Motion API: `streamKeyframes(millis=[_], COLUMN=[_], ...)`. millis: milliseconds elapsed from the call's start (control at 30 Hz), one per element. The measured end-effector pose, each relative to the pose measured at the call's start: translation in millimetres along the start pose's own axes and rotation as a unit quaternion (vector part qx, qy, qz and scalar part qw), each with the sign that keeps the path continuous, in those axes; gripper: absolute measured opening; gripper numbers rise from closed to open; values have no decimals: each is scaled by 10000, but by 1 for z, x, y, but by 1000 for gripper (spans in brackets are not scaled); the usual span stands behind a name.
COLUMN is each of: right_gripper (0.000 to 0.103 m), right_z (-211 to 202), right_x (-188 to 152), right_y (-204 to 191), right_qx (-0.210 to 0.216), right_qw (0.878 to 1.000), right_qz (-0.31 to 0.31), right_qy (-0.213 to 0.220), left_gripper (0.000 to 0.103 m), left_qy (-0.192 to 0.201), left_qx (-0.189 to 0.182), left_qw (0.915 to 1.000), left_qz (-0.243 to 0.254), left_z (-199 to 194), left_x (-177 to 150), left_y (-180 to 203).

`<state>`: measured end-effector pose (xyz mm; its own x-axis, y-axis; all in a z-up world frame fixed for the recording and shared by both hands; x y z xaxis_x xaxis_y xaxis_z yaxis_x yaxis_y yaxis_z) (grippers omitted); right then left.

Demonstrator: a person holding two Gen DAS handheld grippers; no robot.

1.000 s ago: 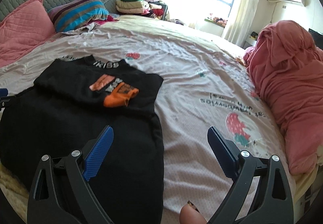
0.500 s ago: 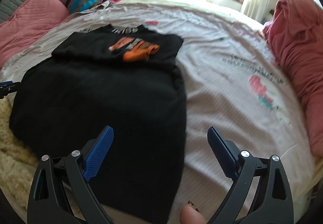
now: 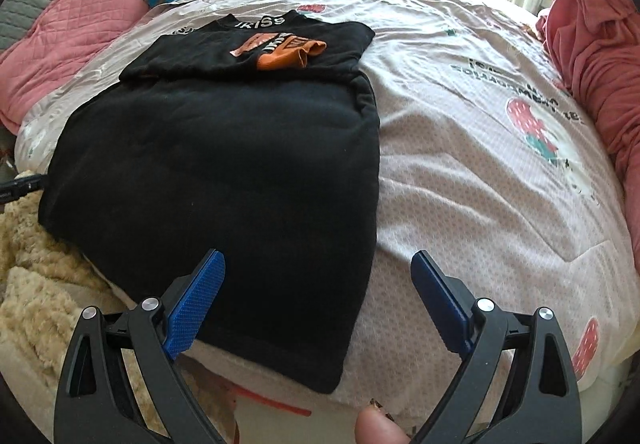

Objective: Fold small clothes
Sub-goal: 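Close both grippers on the sweatshirt hem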

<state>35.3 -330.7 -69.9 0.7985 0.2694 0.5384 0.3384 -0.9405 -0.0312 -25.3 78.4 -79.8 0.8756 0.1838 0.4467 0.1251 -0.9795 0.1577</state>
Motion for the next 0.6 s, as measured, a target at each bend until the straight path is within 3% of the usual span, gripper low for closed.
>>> streamKeyframes(millis=[67,233,533,600], right_gripper=[90,71,53,45], right_z=[0,3,8,9], right_x=[-3,-14,-33,-34], right_y=[1,1,2,4], right_qx=[115,290,462,445], right_qw=[9999,9991,9971,9973], right_qz=[40,66,160,130], right_qy=[-63,-300,-585,-565], left_gripper=[36,36,34,34], left_qy=[-158,-389,-480,-491], left_qx=[-57,-79,-348,-359], left_qw=[9999,9992,9981,9980], left_qz=[12,16,-168,-169], left_z=[4,16,25,25], left_x=[-6,-13,-11,-11], left_y=[1,0,-2,-2])
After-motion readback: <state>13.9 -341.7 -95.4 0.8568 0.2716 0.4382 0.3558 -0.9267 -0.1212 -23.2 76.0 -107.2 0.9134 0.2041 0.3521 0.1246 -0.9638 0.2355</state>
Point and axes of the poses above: each gripper's, at about its wrist camera, not at the fingertips, and z roughly the way its jaws point, y to its right, x to its top, the point moved 6 cm from there along z, roughly the way its jaws point
